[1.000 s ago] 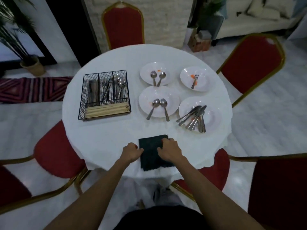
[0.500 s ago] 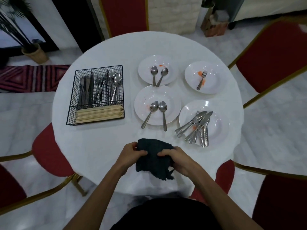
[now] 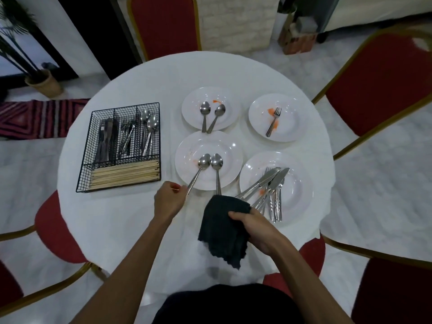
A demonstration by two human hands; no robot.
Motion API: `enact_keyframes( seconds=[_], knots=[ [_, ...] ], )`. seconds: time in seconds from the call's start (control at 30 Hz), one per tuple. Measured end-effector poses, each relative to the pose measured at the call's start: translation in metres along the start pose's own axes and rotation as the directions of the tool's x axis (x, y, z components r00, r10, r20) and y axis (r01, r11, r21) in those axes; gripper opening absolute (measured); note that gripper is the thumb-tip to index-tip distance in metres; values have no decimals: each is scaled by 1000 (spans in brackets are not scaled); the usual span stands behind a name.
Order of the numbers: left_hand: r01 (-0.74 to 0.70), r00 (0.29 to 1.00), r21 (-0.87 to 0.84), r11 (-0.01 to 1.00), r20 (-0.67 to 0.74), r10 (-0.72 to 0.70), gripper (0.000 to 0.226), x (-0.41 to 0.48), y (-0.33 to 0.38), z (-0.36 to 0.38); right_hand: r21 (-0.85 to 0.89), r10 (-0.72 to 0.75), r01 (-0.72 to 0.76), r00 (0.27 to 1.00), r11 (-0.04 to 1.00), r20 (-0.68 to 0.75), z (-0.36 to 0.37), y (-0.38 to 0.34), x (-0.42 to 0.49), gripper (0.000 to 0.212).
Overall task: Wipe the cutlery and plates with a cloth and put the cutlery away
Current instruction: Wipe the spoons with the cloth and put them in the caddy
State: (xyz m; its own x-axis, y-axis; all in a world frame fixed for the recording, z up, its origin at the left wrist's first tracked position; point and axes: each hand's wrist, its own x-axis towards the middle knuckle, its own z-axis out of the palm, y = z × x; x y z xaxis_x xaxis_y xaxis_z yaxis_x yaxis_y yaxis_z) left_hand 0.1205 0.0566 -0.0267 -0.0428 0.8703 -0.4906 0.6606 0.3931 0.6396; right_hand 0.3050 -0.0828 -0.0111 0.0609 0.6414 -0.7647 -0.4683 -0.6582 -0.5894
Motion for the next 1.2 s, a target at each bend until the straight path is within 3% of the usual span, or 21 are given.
enact_keyframes(
  seconds=[0.1, 0.17, 0.3, 0.43, 0.57, 0.67, 0.83, 1.07, 1.2],
  knots=[
    [149, 985, -26, 988, 97, -146, 39, 17, 7, 12, 103, 16, -17, 1000, 995, 13, 0, -5, -9, 24],
    [223, 965, -83, 971, 156, -209, 33, 22, 8, 20, 142, 15, -18, 1000, 990, 23, 2, -8, -16, 23],
    [279, 949, -203, 939, 210, -236, 18, 18, 8, 15, 234, -6, -1, 1000, 972, 29, -1, -9, -28, 26],
    [357, 913, -368, 859, 332, -237, 18, -11, 7, -15, 292, -41, 38, 999, 956, 3, 7, -10, -29, 28],
    [313, 908, -396, 863, 392, -150, 16, -52, 11, -35, 326, -83, 105, 993, 939, -81, 39, -13, -2, 37],
    [270, 904, -388, 881, 417, -94, 18, -70, 7, -36, 291, -122, 169, 977, 942, -173, 71, -22, 16, 32],
    [230, 949, -400, 887, 295, -113, 19, -57, -6, -34, 251, -97, 178, 948, 951, -304, 101, -25, 26, 27],
    [79, 976, -203, 976, 217, -33, 24, -2, -13, -30, 189, -78, 171, 905, 967, -419, 111, -4, 11, 13],
    [50, 974, -124, 991, 226, -21, 26, 10, -16, -26, 117, -107, 175, 890, 978, -442, 117, 5, 4, 18]
  ],
)
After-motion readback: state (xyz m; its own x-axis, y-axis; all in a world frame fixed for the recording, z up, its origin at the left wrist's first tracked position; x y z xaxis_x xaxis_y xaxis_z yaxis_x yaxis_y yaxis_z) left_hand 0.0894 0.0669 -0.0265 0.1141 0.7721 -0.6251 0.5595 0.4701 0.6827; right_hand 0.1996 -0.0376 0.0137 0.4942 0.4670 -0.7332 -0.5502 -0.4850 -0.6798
